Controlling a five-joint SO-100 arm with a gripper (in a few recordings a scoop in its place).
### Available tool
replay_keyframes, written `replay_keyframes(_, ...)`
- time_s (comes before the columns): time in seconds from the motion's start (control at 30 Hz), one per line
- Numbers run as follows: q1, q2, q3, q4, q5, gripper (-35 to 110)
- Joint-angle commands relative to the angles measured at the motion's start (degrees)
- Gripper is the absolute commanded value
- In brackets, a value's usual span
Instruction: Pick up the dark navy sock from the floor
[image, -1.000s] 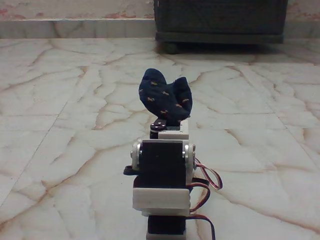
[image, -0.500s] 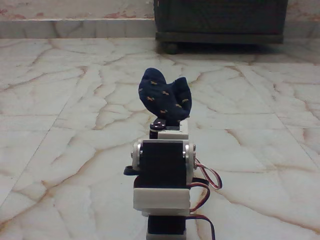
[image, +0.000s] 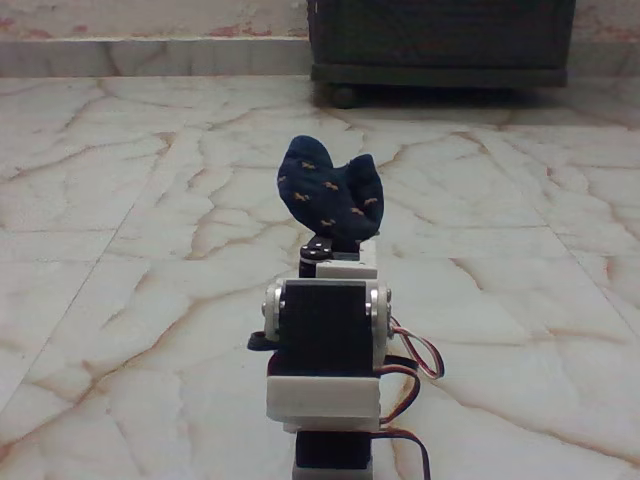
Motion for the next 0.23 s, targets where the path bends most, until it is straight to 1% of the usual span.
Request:
replay_keyframes(0.0, -0.5, 1.5, -0.1, -1.0, 0.8, 0)
replay_keyframes(0.2, -0.6, 1.5, -0.1, -1.0, 1.1, 0)
